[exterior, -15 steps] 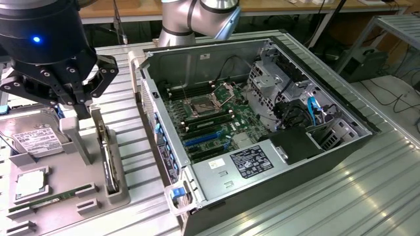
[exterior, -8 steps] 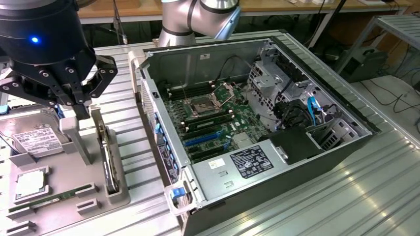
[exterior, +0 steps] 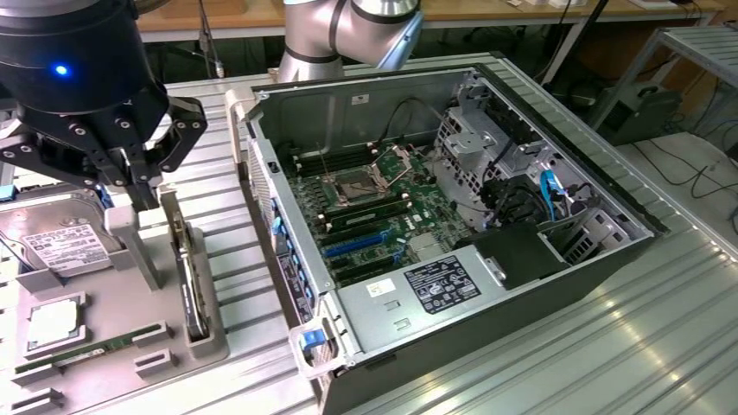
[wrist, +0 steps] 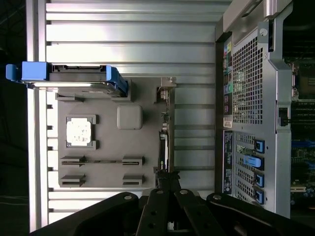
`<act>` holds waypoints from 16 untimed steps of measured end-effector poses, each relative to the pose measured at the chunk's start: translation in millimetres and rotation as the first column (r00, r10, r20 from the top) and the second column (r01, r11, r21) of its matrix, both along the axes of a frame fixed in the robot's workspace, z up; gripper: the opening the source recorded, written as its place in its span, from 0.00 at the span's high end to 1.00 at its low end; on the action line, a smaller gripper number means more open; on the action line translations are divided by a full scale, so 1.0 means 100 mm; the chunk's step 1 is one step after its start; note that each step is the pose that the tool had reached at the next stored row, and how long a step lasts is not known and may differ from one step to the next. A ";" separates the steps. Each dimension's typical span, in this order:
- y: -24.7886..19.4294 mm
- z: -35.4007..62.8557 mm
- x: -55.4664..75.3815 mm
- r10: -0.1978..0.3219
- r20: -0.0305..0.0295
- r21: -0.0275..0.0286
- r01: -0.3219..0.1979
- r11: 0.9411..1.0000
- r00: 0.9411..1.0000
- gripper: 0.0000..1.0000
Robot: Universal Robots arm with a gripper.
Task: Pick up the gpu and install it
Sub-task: 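Pick up the gpu and move the gpu toward the slot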
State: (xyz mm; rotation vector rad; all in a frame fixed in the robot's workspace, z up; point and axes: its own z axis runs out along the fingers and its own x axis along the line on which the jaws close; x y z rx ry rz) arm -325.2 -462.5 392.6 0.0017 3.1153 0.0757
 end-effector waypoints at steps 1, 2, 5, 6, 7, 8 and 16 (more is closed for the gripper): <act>0.000 0.000 0.00 0.000 0.000 0.000 0.000 1.000 1.000 0.83; 0.000 0.000 0.00 0.000 0.000 0.000 0.000 1.000 1.000 0.83; 0.000 0.000 0.00 0.000 0.000 0.000 0.000 1.000 1.000 0.70; 0.000 0.000 0.00 0.000 0.000 0.000 0.000 1.000 1.000 0.64; 0.000 0.000 0.00 0.000 0.000 0.000 0.000 1.000 1.000 0.58; 0.000 0.000 0.00 0.000 0.000 0.000 0.000 1.000 1.000 0.52; 0.030 -0.005 0.00 0.001 0.000 -0.003 -0.001 1.000 1.000 0.46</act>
